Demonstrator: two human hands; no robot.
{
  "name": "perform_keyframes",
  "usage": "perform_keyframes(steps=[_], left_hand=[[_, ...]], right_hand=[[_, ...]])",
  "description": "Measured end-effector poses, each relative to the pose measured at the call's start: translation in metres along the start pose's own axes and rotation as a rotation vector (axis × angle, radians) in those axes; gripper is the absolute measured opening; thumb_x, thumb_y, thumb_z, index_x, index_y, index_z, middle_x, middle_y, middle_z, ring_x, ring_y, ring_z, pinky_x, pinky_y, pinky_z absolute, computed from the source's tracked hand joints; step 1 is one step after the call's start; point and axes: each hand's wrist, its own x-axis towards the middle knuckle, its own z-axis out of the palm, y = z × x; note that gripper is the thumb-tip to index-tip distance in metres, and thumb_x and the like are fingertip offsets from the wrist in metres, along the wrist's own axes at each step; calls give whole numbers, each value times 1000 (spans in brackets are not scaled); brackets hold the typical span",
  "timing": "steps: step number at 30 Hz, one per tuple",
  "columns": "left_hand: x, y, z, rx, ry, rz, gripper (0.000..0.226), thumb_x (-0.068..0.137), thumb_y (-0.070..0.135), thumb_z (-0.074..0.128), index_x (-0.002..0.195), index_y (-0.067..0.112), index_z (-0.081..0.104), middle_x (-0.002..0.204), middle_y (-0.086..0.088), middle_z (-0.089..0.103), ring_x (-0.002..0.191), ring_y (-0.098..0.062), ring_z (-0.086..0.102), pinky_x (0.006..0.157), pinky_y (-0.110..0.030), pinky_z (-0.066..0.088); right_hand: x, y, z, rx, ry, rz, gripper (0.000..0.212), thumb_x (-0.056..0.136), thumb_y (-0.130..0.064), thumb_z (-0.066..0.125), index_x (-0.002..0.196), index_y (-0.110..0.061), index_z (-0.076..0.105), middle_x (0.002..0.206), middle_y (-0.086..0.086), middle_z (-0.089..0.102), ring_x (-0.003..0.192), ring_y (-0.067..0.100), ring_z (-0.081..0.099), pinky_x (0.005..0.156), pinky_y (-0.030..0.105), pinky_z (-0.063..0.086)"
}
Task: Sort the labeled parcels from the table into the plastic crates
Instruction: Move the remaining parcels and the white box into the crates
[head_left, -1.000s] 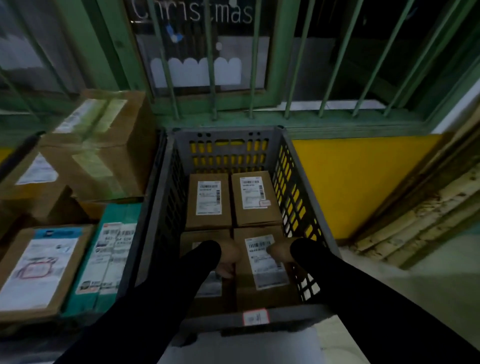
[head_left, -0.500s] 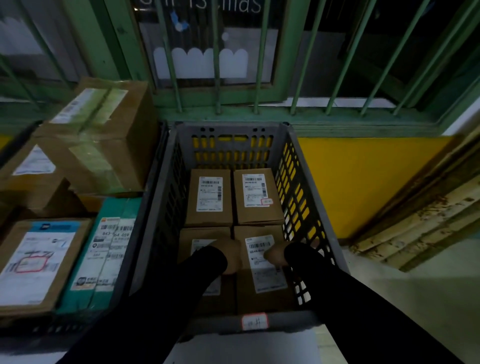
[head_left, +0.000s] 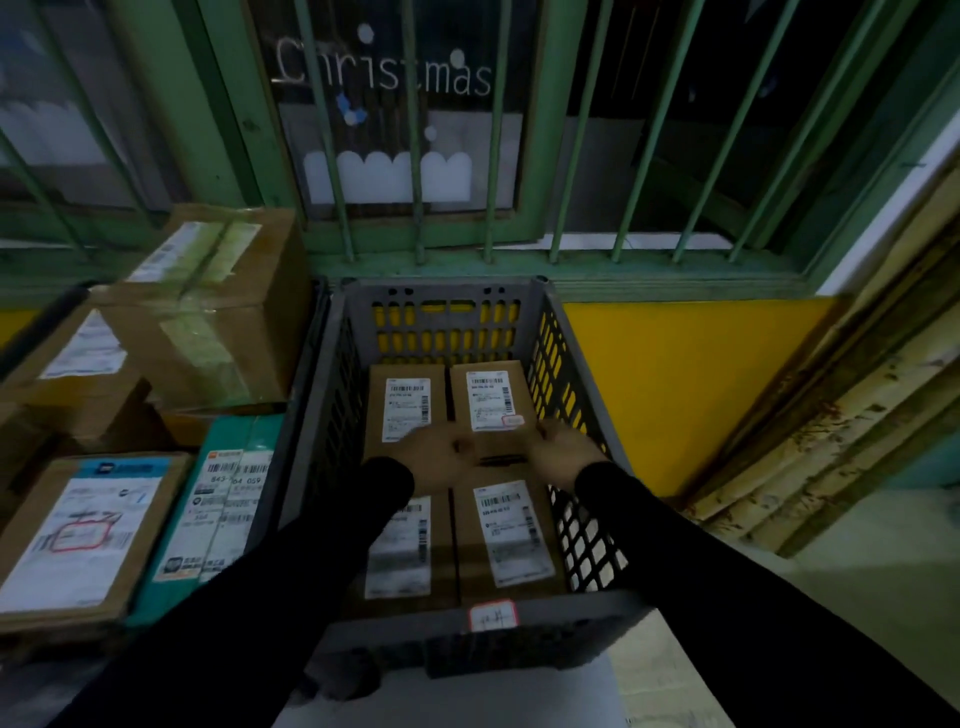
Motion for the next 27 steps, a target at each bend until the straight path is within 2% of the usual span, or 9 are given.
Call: perform_keyframes(steps=[1, 3, 5, 7, 11, 17, 21, 24, 27], left_hand=[[-6, 11, -12, -98, 111, 33, 22, 103, 33, 45, 112, 21, 61, 107, 3, 61, 95, -18, 57, 84, -27, 45], [-20, 35, -35, -329, 311, 127, 20, 103, 33, 46, 115, 24, 58, 109, 7, 59, 101, -12, 57, 86, -23, 42], [-31, 55, -51, -554, 429, 219, 17, 103, 30, 47, 115, 24, 58, 113, 5, 61, 102, -11, 58, 85, -24, 44], [-37, 75, -59, -729, 463, 276, 19, 103, 28, 47, 116, 24, 60, 117, 3, 62, 105, -11, 60, 91, -31, 48], [-43, 118, -58, -933, 372, 364, 23, 104, 25, 46, 121, 21, 60, 126, 0, 61, 113, -12, 59, 99, -30, 46], [-66, 188, -28, -1025, 223, 476, 23, 105, 27, 43, 119, 24, 60, 122, 0, 63, 112, -14, 61, 99, -32, 46], [-88, 256, 18, -1027, 129, 567, 27, 104, 28, 43, 122, 20, 62, 120, -2, 66, 110, -17, 63, 102, -37, 47], [-117, 327, 76, -1040, 30, 627, 28, 104, 27, 42, 120, 17, 63, 118, -7, 68, 108, -19, 64, 102, -39, 48], [-155, 396, 140, -1079, -79, 647, 30, 104, 22, 41, 123, 10, 61, 114, -10, 67, 104, -20, 64, 99, -37, 47]], right_hand=[[-6, -3, -10, 180, 115, -54, 41, 103, -44, 41, 133, -19, 54, 131, 5, 59, 120, 27, 56, 93, 31, 44], [-25, -7, -32, 525, 346, -201, 40, 99, -50, 47, 130, -27, 55, 132, 1, 59, 121, 23, 57, 103, 39, 46], [-44, -4, -51, 739, 481, -296, 34, 99, -49, 48, 126, -30, 56, 130, 0, 60, 116, 19, 61, 100, 42, 50], [-69, 2, -68, 836, 562, -320, 29, 103, -41, 45, 127, -29, 53, 130, 2, 58, 113, 17, 62, 95, 37, 52], [-112, 22, -95, 939, 705, -329, 33, 105, -37, 40, 133, -23, 50, 122, 4, 60, 108, 18, 64, 91, 34, 53], [-177, 80, -123, 1027, 827, -277, 36, 105, -38, 39, 134, -22, 51, 109, 0, 62, 95, 15, 67, 75, 26, 53], [-239, 134, -146, 1124, 934, -277, 25, 105, -31, 40, 124, -22, 54, 105, 3, 60, 92, 20, 65, 79, 31, 54], [-305, 196, -166, 1096, 1056, -252, 30, 106, -30, 37, 128, -17, 52, 105, 2, 60, 89, 18, 65, 81, 29, 54], [-373, 264, -182, 1098, 1162, -192, 26, 106, -33, 39, 121, -22, 56, 108, 4, 60, 90, 18, 65, 80, 31, 53]])
